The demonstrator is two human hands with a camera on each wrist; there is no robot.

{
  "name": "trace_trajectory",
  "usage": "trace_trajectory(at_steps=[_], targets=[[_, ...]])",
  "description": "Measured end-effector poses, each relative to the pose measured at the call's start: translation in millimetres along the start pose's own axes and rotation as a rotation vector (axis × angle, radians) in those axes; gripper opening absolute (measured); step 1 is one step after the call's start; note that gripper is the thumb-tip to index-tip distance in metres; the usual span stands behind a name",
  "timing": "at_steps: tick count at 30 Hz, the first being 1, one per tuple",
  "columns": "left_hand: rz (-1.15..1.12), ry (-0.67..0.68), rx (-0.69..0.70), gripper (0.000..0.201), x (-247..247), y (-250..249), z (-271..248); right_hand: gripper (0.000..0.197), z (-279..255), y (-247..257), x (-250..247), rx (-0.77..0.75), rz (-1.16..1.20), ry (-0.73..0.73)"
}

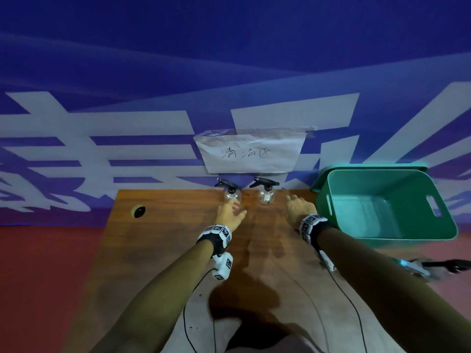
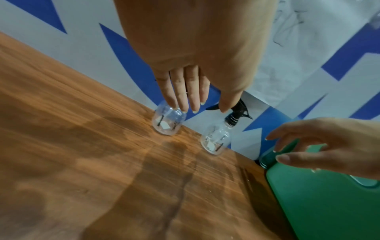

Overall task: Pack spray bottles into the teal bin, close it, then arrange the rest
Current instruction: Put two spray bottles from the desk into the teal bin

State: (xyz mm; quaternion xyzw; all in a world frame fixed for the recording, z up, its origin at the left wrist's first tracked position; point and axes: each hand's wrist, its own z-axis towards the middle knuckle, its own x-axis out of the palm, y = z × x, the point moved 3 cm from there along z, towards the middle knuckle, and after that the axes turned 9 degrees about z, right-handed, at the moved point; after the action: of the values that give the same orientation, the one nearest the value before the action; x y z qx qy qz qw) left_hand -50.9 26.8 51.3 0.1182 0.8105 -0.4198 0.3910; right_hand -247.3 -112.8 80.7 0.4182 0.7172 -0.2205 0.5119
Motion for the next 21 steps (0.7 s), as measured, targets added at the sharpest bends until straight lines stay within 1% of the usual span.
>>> trace_trajectory(at_steps=[4, 8, 11, 13, 15, 17, 18, 21], targets=[[0.044, 0.091, 0.014, 0.037, 17.2, -21.1, 4.0, 0.056, 5.1, -6.0, 6.7, 0.009, 0.02, -0.04], [0.046, 0.162, -0.017, 0.057, 29.9, -42.9, 15.8, 0.071, 17.1, -6.2, -1.0, -0.025, 0.109, -0.068], [0.09, 0.181, -0.036, 0.067, 37.7, -55.8, 27.8, 0.07, 28.7, -7.3, -5.3, -0.035, 0.138, -0.073], [0.087, 0.183, -0.048, 0.065, 42.4, -61.9, 36.7, 0.064, 37.7, -7.0, -7.3, -0.026, 0.163, -0.071], [0.08, 0.17, -0.066, 0.063, 48.5, -66.4, 46.8, 0.063, 48.4, -4.6, -7.8, -0.03, 0.214, -0.065], [0.099, 0.153, -0.093, 0.071, 56.1, -67.0, 57.2, 0.063, 57.7, 0.6, -8.8, -0.062, 0.266, -0.082], [0.105, 0.144, -0.101, 0.069, 60.1, -67.1, 61.7, 0.063, 61.2, 4.2, -9.9, -0.094, 0.281, -0.107], [0.088, 0.115, -0.096, 0.046, 65.1, -72.8, 69.5, 0.054, 69.0, 13.8, -11.0, -0.191, 0.298, -0.198]])
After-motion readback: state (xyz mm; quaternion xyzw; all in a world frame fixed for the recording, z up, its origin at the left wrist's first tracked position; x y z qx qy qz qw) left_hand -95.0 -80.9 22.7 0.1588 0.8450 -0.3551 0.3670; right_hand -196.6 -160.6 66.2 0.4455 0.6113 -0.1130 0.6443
